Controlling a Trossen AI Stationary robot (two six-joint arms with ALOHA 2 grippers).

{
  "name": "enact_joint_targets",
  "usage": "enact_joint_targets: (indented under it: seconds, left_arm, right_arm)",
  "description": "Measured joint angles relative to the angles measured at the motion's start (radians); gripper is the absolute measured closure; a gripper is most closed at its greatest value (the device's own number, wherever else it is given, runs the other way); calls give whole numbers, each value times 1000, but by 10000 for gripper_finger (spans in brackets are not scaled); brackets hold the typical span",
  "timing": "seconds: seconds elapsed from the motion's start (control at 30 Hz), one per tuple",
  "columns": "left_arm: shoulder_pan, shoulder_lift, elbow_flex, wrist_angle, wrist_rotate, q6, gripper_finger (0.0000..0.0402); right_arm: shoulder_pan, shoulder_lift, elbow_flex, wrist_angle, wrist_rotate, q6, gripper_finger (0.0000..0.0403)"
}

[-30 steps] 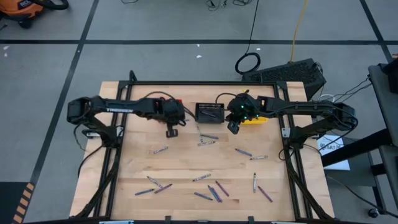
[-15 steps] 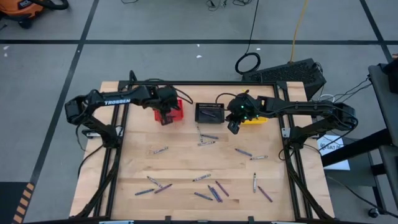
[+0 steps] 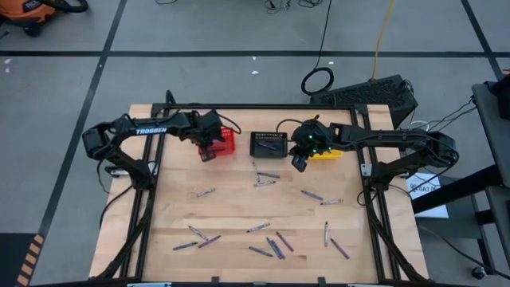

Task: Sort crayons
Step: Put the blue crayon into the red bin, then put the violet crayon into the black bin

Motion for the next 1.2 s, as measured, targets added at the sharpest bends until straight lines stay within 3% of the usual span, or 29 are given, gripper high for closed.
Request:
enact_joint_targets:
  seconds: [0.4, 0.63, 1.2]
  left_arm:
    - [-1, 0, 0, 15, 1, 1, 332]
    - [-31, 0, 4, 10, 2, -3, 327]
    - [-230, 0, 92, 3, 25, -29, 327]
  right_arm:
    - [23, 0, 0, -9, 0, 31, 355]
    - [104, 0, 0, -7, -3, 110, 355]
    - [397, 0, 0, -70, 5, 577, 355]
